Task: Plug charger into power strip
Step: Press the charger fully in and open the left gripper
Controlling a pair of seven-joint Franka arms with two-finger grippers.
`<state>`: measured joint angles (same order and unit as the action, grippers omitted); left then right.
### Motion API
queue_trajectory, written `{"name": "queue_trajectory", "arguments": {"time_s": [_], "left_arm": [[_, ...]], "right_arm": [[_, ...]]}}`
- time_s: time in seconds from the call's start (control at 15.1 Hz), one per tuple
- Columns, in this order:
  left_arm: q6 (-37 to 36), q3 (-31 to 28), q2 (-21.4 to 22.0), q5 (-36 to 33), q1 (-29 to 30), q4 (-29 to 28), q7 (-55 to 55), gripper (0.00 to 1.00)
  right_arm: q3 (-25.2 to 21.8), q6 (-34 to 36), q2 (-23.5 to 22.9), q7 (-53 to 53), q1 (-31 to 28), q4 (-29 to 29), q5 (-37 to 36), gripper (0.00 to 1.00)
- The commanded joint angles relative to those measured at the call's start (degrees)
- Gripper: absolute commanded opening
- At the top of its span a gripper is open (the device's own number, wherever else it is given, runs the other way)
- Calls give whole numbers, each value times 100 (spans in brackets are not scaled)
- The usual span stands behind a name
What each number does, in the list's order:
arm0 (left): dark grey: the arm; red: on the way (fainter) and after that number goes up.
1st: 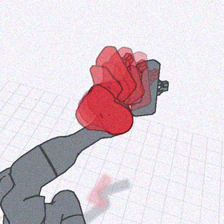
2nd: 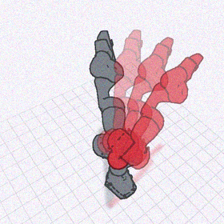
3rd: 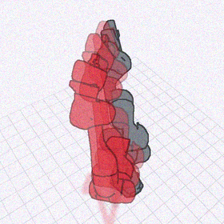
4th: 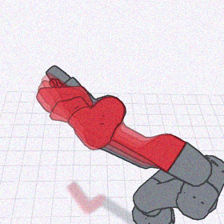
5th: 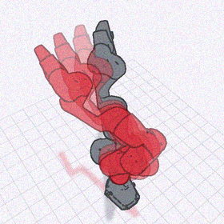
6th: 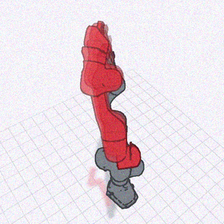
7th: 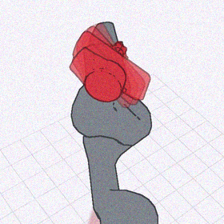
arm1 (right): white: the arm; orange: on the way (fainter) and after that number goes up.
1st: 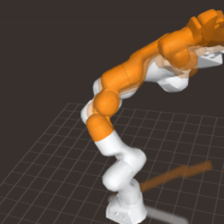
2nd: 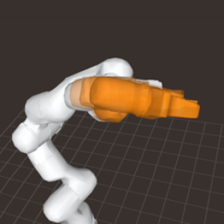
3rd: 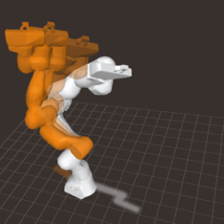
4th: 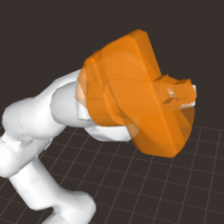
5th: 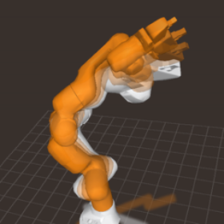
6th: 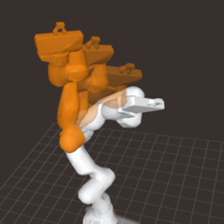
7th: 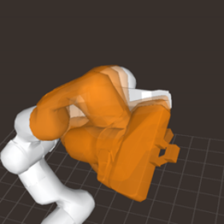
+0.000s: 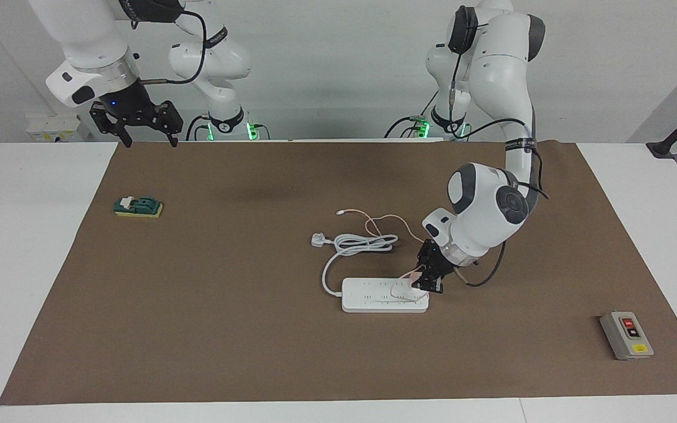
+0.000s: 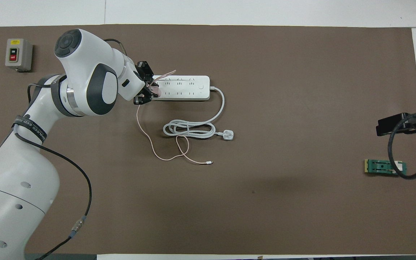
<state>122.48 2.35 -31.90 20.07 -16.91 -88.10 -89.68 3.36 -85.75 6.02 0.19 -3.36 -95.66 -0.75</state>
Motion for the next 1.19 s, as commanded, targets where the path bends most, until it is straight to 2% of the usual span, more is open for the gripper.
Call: {"name": "queue_trajectory", "arguments": {"time_s": [0.0,0.13,0.4,0.53,0.66,0.73,0.79,0.86,1.12], "left_arm": [[557,-112,-572,-117,-84,355,283,0],[557,-112,-563,-117,-84,372,284,11],[496,-121,-537,-143,-41,425,293,16],[478,-121,-502,-143,-32,425,293,23],[478,-121,-466,-143,3,434,293,42],[461,-130,-397,-143,12,442,293,48],[461,-139,-378,-143,21,443,293,96],[461,-130,-352,-143,65,443,293,100],[478,-156,-141,-126,100,434,302,100]], "right_arm": [[33,24,57,-81,-68,-32,101,100],[33,24,57,-81,-68,-32,101,100],[24,24,57,-81,-68,-32,101,100],[24,24,66,-81,-68,-32,101,100],[33,24,57,-81,-68,-32,101,100],[33,15,66,-81,-68,-32,101,100],[24,24,66,-81,-68,-32,101,100],[24,24,57,-81,-68,-32,101,100],[24,24,66,-81,-68,-32,101,100]]}}
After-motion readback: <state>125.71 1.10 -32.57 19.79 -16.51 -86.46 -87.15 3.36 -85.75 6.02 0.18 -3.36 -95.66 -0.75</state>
